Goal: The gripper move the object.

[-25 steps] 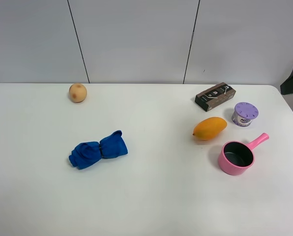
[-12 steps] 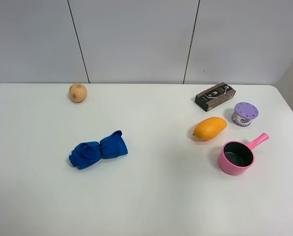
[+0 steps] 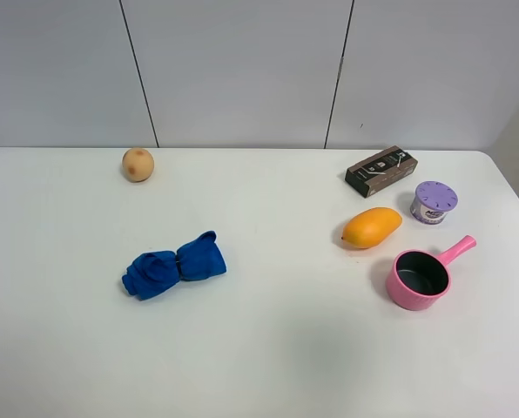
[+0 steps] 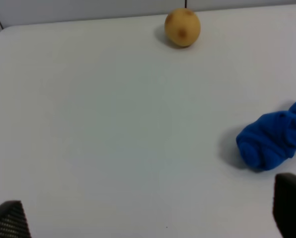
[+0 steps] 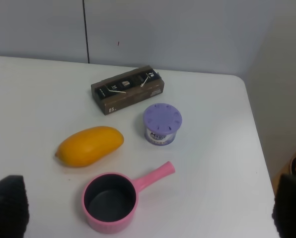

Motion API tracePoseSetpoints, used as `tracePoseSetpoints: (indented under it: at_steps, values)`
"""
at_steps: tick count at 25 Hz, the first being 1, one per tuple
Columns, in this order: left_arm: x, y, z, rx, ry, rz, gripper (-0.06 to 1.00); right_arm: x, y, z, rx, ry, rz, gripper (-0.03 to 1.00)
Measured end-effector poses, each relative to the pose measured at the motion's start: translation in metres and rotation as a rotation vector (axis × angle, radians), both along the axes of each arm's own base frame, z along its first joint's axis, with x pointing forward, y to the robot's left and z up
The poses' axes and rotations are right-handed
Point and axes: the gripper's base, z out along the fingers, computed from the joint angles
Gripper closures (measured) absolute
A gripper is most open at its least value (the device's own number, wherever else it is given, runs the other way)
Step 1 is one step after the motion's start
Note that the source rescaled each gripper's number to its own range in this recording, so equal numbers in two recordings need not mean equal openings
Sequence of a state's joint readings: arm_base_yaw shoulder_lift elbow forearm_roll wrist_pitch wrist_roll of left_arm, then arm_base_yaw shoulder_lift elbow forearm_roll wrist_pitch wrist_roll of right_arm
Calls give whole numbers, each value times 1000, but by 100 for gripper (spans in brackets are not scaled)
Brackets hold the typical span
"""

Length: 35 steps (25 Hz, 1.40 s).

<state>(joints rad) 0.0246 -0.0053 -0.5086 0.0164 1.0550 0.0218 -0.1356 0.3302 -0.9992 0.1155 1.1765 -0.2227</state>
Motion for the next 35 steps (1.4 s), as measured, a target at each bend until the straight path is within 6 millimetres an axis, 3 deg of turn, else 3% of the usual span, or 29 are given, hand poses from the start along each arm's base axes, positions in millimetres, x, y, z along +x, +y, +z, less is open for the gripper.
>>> tracePoseSetpoints:
  at_steps: [15, 23, 35]
  values:
    - [0, 0, 0, 0, 0, 0, -6, -12, 3, -107, 55, 26, -9, -3]
    - [0, 0, 0, 0, 0, 0, -6, -3, 0, -125, 85, 66, -37, -3]
    - [0, 0, 0, 0, 0, 0, -6, -2, -7, -125, 135, 55, -143, -3]
